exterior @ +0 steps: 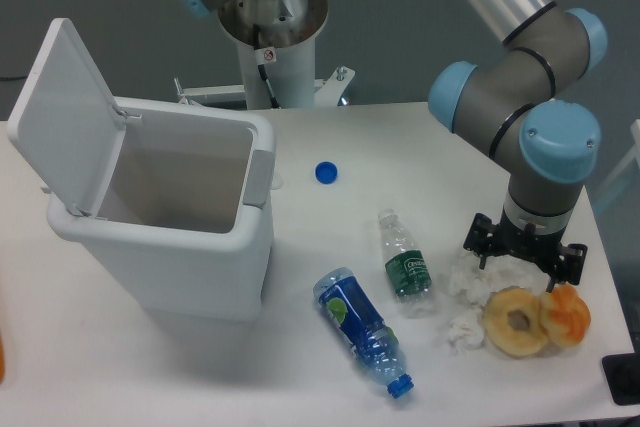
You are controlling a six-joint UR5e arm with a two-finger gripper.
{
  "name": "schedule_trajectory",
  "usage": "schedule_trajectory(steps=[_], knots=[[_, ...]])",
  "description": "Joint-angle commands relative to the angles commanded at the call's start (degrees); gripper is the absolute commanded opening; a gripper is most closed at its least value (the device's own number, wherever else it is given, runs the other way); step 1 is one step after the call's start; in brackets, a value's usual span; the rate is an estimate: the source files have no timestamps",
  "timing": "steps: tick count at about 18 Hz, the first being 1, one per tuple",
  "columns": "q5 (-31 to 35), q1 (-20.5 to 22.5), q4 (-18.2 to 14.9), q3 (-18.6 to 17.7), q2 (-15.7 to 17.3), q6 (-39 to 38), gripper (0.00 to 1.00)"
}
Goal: Pick up the plastic bottle
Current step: 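Move the gripper from the food scraps toward the blue-label bottle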
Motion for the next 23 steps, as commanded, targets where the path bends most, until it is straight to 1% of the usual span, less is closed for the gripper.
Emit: schedule_trajectory(steps=[4,6,7,8,10,11,12,14,15,16,19,21,23], knots=[[0.09,-1.49,0.26,-0.17,-0.09,-0.18,1.00],[-0.26,-2.28,0.70,-1.05,-0.09,-0.53,1.00],[-1.39,-2.72,1.75,-2.01,-0.09,-0.88,1.00],[-3.06,-3.07,3.58,-3.24,0.00,-2.01,1.00],[-3.60,-3.86,7.71,-5.79,0.09,-5.87,1.00],[-3.52,-4.39,9.13,-6.85,0.09,-7.98,1.00],[-3.25,-4.66,9.23,-6.94,-0.09,-11.04,1.00],[-3.43,-5.10,9.23,-6.16,-0.87,-21.39,1.00],[-3.51,-5.53,9.23,-5.11,-1.49,-25.88,1.00],[-3.60,-6.23,9.23,-4.23,-2.19,-28.80,1.00],[-3.69,-6.77,9.32,-2.91,-3.16,-33.39,1.00],[-5.35,-7.21,9.32,-1.59,-3.43,-38.29,1.00],[-5.45,-8.69,9.75,-0.18,-5.09,-41.74,1.00]])
